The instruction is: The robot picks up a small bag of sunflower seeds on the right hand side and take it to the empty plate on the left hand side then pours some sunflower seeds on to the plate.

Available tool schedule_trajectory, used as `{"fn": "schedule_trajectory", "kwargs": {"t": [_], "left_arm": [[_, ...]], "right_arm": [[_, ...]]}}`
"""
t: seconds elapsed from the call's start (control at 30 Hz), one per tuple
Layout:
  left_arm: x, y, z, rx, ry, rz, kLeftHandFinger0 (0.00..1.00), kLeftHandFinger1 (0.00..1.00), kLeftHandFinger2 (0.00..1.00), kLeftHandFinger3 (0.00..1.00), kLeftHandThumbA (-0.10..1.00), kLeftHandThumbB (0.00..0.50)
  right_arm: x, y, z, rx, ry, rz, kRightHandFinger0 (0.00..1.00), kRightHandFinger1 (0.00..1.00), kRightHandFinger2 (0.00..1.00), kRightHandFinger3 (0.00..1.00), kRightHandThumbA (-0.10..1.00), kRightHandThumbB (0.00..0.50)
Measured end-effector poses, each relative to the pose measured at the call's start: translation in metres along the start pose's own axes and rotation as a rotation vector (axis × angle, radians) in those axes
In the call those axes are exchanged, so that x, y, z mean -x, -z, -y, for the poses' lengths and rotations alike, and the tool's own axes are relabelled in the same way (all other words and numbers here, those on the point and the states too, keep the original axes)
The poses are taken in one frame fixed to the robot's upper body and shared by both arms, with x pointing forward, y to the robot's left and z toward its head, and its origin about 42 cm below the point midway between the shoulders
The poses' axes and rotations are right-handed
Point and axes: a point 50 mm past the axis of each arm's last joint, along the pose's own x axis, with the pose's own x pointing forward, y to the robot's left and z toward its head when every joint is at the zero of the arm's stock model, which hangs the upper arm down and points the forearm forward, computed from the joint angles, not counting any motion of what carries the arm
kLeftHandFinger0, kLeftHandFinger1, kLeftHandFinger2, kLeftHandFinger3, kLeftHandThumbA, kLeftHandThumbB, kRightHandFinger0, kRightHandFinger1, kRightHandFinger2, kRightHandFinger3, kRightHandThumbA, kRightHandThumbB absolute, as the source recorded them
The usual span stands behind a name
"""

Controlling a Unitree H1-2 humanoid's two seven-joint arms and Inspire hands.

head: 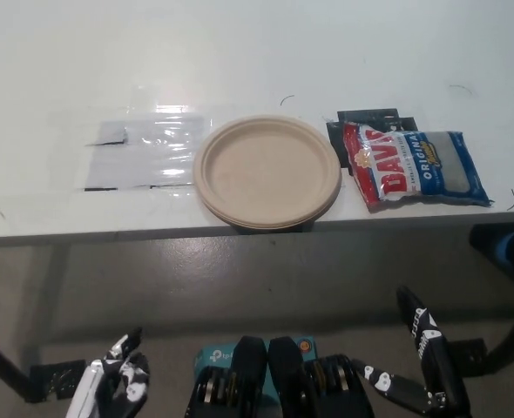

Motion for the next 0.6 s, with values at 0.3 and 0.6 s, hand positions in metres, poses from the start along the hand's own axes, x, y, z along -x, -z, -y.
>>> {"fn": "schedule_trajectory", "kwargs": {"t": [0.3,0.6], "left_arm": [[-0.0010,-0.0039,-0.0022,0.045,0.138,0.030,1.00,1.00,1.00,1.00,1.00,0.327],[-0.0017,-0.0053,-0.0016,0.069,0.148,0.045,1.00,1.00,1.00,1.00,1.00,0.388]], "right_arm": [[-0.0027,-0.0028,-0.0001,-0.008,-0.002,0.023,1.00,1.00,1.00,1.00,0.98,0.123],[-0.0027,-0.0031,0.0001,-0.009,-0.002,0.026,1.00,1.00,1.00,1.00,0.99,0.149]]}}
